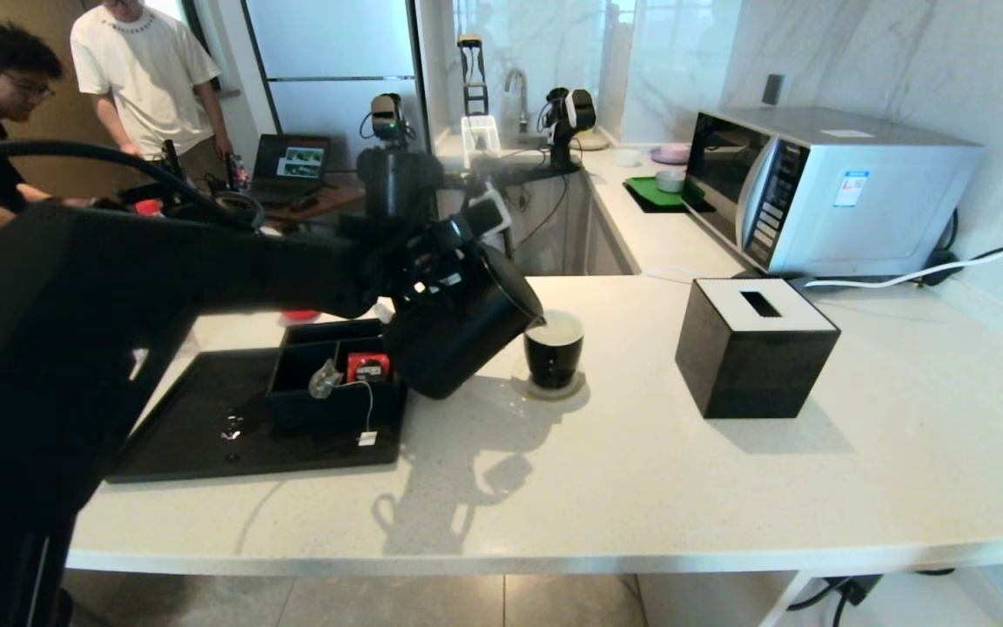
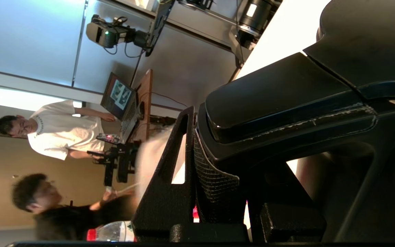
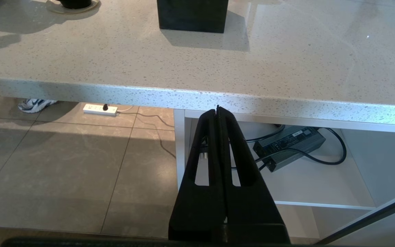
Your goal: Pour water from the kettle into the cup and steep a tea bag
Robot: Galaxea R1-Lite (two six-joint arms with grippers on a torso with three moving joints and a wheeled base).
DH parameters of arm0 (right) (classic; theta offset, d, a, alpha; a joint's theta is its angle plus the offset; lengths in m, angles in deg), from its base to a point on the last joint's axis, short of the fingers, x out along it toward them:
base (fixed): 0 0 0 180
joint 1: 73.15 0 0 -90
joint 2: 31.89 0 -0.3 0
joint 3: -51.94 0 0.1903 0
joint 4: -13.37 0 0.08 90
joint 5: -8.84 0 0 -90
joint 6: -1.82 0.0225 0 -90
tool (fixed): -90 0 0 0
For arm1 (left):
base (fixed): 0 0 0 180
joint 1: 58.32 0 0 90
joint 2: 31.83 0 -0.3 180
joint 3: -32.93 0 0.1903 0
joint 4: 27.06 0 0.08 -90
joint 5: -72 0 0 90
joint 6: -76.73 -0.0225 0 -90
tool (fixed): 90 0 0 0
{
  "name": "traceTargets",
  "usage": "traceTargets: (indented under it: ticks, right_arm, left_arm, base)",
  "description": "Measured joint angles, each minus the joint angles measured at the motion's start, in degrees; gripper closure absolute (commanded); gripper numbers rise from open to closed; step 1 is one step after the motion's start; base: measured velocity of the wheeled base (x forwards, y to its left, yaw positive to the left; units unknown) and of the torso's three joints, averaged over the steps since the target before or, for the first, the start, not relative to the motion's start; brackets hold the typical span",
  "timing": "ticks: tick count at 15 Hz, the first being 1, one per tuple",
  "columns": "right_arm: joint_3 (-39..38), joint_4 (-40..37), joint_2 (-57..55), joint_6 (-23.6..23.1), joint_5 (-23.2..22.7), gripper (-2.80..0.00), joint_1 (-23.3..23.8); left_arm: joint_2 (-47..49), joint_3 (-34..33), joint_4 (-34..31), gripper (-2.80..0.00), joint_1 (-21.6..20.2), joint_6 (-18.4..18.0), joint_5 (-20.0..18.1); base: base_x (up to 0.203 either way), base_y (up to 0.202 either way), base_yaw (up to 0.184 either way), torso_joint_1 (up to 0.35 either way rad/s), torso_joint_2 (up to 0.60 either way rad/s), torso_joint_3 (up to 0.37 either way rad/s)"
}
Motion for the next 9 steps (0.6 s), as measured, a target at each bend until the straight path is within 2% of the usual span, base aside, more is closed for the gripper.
traceTargets:
  ticks: [9]
  right_arm:
    - [0.0,0.0,0.0,0.0,0.0,0.00,0.0]
  left_arm:
    - [0.1,0.5,-0.3,0.00,0.1,-0.1,0.0]
  base:
    - [0.000,0.000,0.000,0.000,0.00,0.000]
